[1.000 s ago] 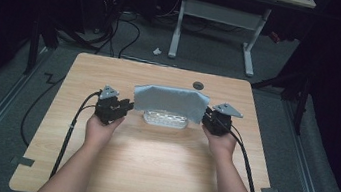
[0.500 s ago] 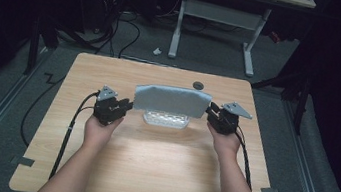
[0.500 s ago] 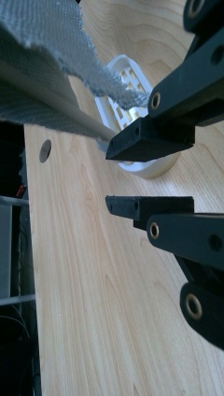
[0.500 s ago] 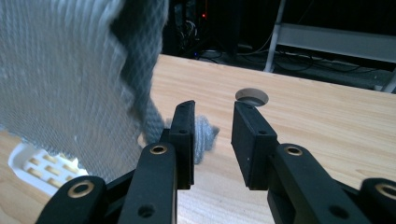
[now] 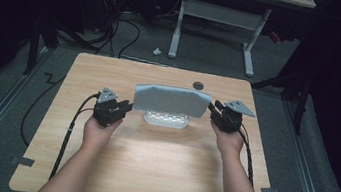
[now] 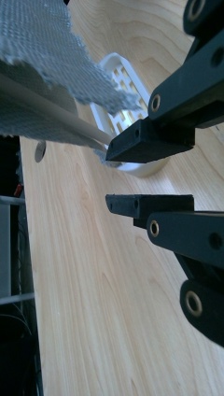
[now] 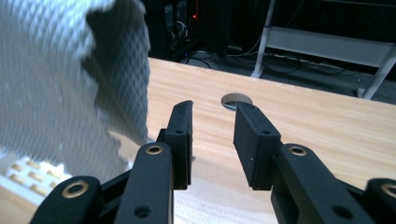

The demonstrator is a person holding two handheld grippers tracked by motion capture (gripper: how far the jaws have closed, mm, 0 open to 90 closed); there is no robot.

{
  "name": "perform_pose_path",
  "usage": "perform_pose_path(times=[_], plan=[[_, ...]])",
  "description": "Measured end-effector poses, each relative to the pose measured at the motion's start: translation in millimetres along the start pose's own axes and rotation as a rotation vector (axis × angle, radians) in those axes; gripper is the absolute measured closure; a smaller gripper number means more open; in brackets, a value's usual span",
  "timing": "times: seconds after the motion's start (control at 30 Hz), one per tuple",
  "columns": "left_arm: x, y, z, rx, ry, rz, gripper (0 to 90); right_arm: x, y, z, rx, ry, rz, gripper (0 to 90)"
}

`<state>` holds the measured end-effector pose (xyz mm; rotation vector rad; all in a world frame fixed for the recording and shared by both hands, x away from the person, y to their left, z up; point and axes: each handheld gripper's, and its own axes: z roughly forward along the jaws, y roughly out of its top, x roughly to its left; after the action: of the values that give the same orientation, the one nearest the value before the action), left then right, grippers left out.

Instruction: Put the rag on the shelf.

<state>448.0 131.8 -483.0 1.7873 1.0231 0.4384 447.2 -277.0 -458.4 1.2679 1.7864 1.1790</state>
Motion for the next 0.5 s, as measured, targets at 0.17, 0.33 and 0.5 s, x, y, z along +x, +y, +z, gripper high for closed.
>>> perform_pose_path(times=[0.17, 0.33, 0.5], plan=[[3.0, -7.3, -12.7, 0.0, 0.02, -0.005, 72.1, 0.3, -7.1, -8.4, 0.038, 0.01, -0.012, 64.9], [-0.1, -13.6, -28.9, -0.002, 0.036, 0.013, 68.8, 9.0, -11.6, -22.9, 0.015, 0.014, -0.077, 63.0], [-8.9, -24.6, -56.5, 0.014, 0.019, 0.03, 61.5, 16.7, -14.0, -42.5, 0.052, 0.02, -0.118, 57.2]])
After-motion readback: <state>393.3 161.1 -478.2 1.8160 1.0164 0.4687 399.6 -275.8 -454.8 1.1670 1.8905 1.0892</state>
